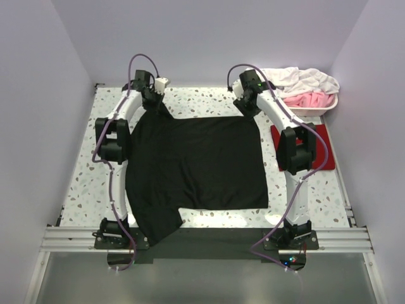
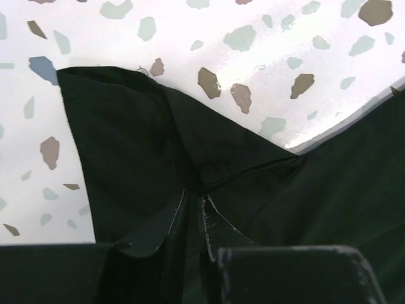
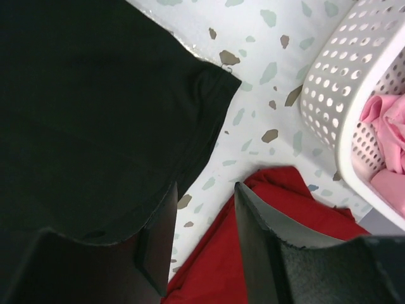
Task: Fold and stack the t-shirts
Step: Flatten the tshirt out
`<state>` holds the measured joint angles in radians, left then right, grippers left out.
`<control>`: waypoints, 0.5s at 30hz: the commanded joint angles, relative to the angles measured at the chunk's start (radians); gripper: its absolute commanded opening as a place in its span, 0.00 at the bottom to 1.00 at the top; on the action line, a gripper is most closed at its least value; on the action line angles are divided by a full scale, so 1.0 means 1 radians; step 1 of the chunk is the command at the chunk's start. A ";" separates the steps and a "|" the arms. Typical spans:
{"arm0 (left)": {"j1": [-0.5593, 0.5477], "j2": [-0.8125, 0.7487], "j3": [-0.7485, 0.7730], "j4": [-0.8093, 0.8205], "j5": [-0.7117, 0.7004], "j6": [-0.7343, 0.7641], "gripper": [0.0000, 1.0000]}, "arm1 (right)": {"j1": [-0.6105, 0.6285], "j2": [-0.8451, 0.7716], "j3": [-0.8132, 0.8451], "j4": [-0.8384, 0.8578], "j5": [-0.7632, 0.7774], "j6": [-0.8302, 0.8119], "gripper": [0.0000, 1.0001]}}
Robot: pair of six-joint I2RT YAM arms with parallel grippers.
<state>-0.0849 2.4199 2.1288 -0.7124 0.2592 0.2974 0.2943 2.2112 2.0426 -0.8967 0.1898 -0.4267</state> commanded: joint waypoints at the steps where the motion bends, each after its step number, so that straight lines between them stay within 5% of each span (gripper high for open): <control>1: 0.008 0.017 0.037 0.054 -0.057 -0.014 0.16 | 0.000 -0.058 -0.036 -0.018 -0.010 0.028 0.45; 15: -0.036 0.021 0.074 0.180 0.104 -0.064 0.18 | -0.003 -0.082 -0.082 -0.010 0.007 0.017 0.45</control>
<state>-0.1001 2.4798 2.1712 -0.6384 0.2642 0.2756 0.2939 2.2047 1.9751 -0.9054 0.1905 -0.4191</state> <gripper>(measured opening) 0.181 0.452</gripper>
